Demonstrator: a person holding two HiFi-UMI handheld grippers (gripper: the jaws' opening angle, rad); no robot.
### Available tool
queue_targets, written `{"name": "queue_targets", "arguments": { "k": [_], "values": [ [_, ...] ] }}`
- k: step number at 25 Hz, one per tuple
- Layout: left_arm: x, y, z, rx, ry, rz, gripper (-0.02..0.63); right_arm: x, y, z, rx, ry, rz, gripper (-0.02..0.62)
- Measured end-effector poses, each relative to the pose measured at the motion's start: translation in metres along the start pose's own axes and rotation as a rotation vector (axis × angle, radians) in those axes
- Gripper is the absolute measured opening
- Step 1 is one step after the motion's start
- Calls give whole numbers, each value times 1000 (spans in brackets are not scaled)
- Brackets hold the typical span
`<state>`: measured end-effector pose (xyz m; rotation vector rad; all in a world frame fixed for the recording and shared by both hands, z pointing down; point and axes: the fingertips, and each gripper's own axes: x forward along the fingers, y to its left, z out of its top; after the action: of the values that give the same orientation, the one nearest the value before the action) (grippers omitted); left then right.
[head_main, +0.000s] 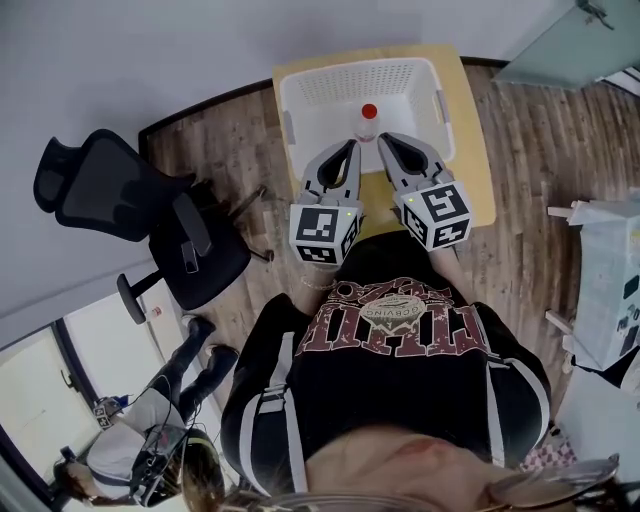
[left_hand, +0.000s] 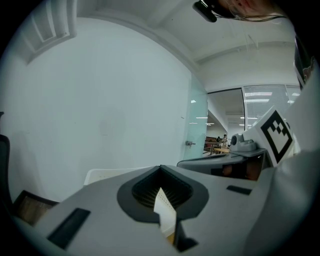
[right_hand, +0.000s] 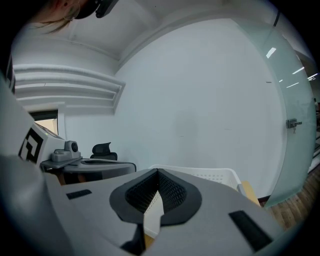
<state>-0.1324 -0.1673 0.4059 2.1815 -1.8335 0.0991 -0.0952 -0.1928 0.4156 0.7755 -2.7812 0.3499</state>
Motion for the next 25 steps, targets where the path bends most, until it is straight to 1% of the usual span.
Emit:
{"name": "queue_targets", "arguments": {
  "k": [16,25],
  "values": [
    [29,16,-8,-22,31,59,46,33,-32,-17,-19,88,44,17],
    [33,31,-13,-39,41,101,46,52,-38,-25,-26,130,74,18]
  ]
}}
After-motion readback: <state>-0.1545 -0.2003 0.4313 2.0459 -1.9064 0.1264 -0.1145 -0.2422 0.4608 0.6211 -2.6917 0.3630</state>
